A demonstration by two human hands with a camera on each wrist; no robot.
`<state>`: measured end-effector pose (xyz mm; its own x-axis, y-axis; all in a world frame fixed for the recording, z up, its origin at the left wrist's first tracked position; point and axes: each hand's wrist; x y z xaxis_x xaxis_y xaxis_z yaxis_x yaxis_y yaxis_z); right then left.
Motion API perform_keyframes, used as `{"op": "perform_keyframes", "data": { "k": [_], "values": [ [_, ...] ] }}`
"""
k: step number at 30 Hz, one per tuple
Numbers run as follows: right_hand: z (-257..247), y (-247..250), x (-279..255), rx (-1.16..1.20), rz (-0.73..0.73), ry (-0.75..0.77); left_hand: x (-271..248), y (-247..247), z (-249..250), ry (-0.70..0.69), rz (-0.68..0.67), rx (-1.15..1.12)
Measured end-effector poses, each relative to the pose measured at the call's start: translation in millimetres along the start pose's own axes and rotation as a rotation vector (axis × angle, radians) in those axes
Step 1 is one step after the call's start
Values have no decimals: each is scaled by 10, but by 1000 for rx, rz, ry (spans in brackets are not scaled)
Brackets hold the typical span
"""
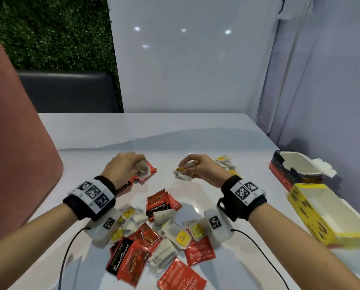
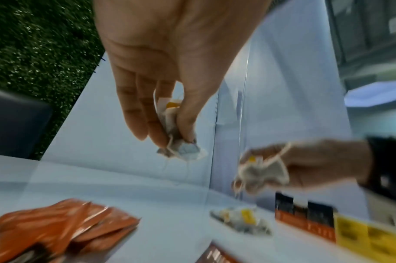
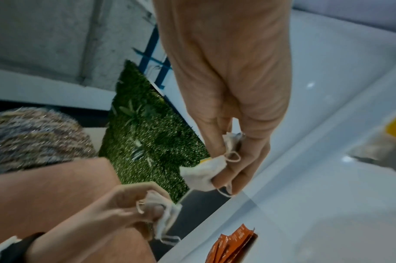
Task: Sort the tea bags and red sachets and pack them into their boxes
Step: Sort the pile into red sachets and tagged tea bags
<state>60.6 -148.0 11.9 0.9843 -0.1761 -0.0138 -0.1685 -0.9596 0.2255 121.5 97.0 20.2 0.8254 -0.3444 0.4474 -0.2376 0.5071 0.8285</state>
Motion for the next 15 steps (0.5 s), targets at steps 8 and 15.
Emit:
{"op": "perform_keyframes", "data": {
  "k": [8,15],
  "values": [
    [170,-92,-193,1031,-91,-641,101,63,736,72,-216,-589],
    [178,45,-275,837,-176,-411,182,-263,987,-2,-253,-388]
  ]
}}
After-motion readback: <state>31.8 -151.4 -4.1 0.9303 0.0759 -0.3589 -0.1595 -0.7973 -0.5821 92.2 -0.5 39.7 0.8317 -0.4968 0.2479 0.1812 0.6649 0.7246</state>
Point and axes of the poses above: each hand's wrist, its own x-axis towards the middle knuckle, its own y-axis out of the back of the hand, z = x × y, and after that the axes turned 14 degrees about z, right-handed
